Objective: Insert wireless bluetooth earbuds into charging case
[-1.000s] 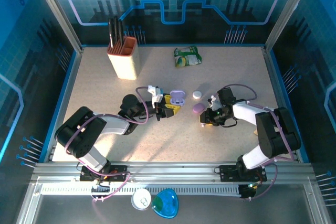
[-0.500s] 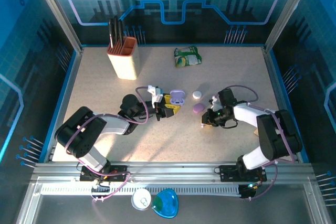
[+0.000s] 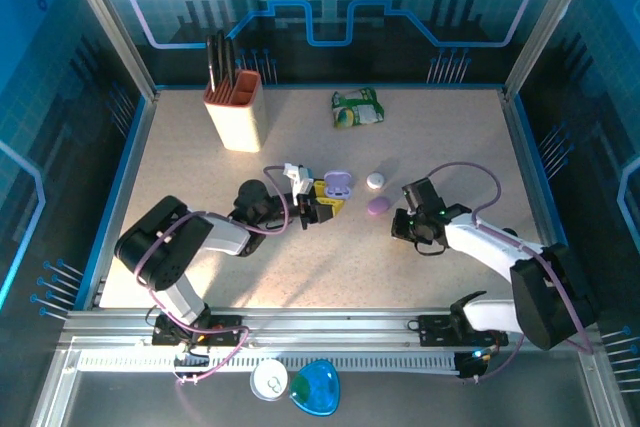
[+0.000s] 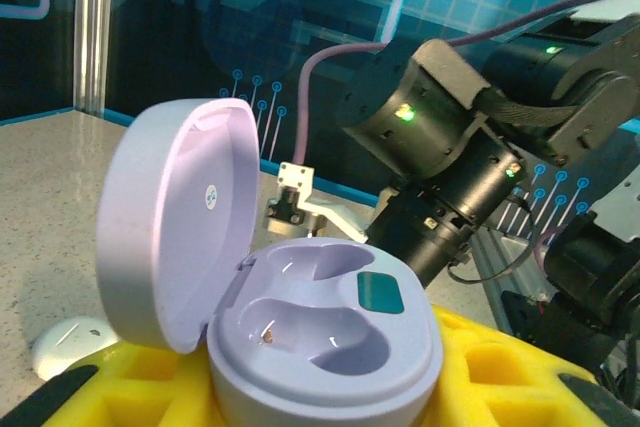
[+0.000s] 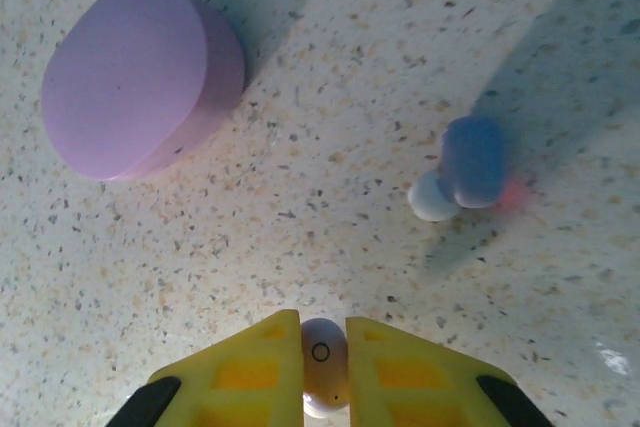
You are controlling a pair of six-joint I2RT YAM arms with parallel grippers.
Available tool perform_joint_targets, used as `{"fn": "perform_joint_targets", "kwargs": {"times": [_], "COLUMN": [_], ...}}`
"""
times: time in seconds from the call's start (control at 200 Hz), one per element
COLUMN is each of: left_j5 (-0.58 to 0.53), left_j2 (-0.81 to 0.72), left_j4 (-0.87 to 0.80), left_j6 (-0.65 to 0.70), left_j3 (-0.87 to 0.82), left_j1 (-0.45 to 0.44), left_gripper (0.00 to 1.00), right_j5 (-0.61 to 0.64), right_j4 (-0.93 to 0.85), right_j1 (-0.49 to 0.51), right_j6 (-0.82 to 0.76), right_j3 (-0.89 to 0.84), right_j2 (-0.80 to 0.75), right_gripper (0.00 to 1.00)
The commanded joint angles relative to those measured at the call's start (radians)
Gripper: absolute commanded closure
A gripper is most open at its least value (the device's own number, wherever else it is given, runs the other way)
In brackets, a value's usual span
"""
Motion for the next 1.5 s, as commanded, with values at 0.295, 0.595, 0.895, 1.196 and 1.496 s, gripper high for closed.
{"fn": "perform_joint_targets", "kwargs": {"times": [0.295, 0.595, 0.895, 1.196, 1.496], "left_j5": [-0.046, -0.182, -0.273, -0.293, -0.290], "left_j2": [0.081, 0.157, 0.212, 0.233, 0.217], "left_j4": [0.030, 0.031, 0.032, 0.031, 0.031], "left_j6": [0.089, 0.181, 0.227, 0.252, 0.251], "left_j3": [0.039, 0.057, 0.079, 0.080, 0.076], "left_j1": [0.002, -0.041, -0.060, -0.080, -0.096], "left_gripper": [0.72, 0.72, 0.72, 0.72, 0.72], "right_j5": [0.160, 0.137, 0.126, 0.093, 0.040], "right_j4": [-0.069, -0.108, -0.123, -0.083, -0.054], "right_j1": [0.063, 0.116, 0.216, 0.285, 0.292], "right_j6": [0.076, 0.076, 0.055, -0.004, -0.031], "right_j3": [0.053, 0.140, 0.282, 0.442, 0.522], "right_j2": [-0.038, -0.103, -0.107, 0.002, 0.109], "right_gripper": [0.84, 0.84, 0.84, 0.84, 0.84]}}
